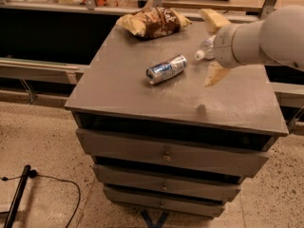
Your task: Knock redbull can over
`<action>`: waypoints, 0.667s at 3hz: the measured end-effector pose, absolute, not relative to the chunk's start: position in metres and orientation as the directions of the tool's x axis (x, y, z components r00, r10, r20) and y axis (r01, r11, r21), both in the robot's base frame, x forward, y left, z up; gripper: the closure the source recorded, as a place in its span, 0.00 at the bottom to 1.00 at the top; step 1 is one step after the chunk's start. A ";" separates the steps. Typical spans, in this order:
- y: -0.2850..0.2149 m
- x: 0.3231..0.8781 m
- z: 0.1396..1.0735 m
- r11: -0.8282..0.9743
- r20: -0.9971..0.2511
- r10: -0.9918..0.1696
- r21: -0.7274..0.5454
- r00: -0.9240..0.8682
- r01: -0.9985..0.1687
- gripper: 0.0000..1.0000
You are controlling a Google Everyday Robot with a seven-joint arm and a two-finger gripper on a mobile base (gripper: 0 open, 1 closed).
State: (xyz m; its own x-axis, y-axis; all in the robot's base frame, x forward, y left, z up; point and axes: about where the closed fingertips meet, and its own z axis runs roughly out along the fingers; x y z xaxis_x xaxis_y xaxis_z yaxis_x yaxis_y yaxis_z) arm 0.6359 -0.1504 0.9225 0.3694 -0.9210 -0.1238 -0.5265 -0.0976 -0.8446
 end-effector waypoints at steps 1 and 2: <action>-0.183 0.632 0.939 -0.013 -0.155 -0.940 -0.874 0.304 -0.485 0.00; -0.183 0.632 0.939 -0.013 -0.154 -0.940 -0.874 0.304 -0.485 0.00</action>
Offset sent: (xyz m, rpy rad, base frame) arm -0.0045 -0.0413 0.0193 0.0641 -0.0633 -0.0966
